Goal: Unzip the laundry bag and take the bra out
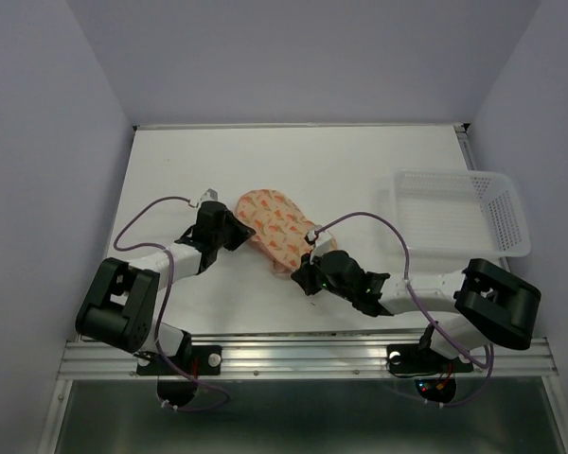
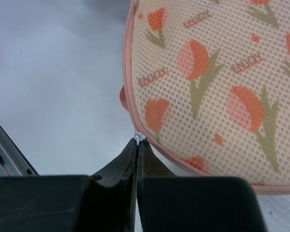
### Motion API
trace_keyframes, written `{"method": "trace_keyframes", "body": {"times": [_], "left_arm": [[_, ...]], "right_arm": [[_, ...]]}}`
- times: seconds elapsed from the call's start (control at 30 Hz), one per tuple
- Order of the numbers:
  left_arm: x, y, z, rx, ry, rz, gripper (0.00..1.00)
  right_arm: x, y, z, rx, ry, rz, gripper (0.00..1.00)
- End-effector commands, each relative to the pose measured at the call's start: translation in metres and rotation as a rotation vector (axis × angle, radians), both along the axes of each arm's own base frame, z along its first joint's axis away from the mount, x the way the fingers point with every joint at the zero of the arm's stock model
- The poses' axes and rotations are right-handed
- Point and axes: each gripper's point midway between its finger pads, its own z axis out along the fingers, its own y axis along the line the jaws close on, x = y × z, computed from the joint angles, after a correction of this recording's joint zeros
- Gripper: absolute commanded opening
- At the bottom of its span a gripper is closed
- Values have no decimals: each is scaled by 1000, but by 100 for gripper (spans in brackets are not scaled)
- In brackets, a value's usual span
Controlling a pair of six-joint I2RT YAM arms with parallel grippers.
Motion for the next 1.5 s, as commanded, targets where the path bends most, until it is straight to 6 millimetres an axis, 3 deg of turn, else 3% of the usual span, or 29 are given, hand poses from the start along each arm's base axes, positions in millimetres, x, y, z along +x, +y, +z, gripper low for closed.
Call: {"method": "trace_keyframes", "body": {"times": [0.0, 0.07, 0.17, 0.2, 0.3, 0.37, 0.4, 0.5, 0.53, 0.57, 0.77, 0.97, 1.07, 1.17, 1.27, 1.37, 1.47], "left_arm": [[43, 11, 33, 66, -125, 15, 0], [47, 5, 36, 62, -126, -25, 7], [43, -4, 47, 23, -145, -62, 44], [37, -3, 45, 20, -139, -66, 68], [23, -3, 52, -4, -149, -72, 88], [8, 3, 49, -6, -141, -64, 91], [-4, 7, 37, 3, -109, -62, 91], [-20, 12, 40, -15, -117, -48, 92], [-31, 13, 31, -26, -90, -42, 92], [-35, 11, 37, -44, -110, -44, 91], [-59, 9, 19, -72, -69, -50, 88], [-57, -14, 25, -101, -81, -96, 76], [-56, -28, 26, -102, -78, -131, 66], [-54, -33, 21, -95, -66, -138, 44], [-53, -33, 16, -88, -57, -133, 12], [-50, -32, 14, -73, -56, -130, 0], [-45, -31, 14, -48, -57, -129, 0]], "right_arm": [[-6, 7, 7, 25, 7, 36, 1], [-8, 14, 8, 37, 18, 62, 1], [-6, 27, 12, 57, 22, 83, 1], [-4, 30, 10, 54, 25, 86, 1], [3, 44, 20, 76, 12, 92, 1], [8, 55, 25, 89, 7, 94, 1], [10, 58, 27, 94, 4, 94, 1], [19, 69, 31, 104, -10, 86, 1], [21, 72, 32, 106, -13, 85, 1], [22, 74, 29, 98, -11, 86, 1], [29, 88, 28, 109, -11, 88, 1], [30, 92, 21, 102, 0, 89, 1], [30, 90, 18, 97, 4, 85, 1], [29, 86, 15, 89, 5, 75, 1], [28, 77, 14, 81, 1, 58, 1], [25, 67, 16, 74, -8, 48, 1], [19, 52, 9, 48, -3, 40, 1]]}}
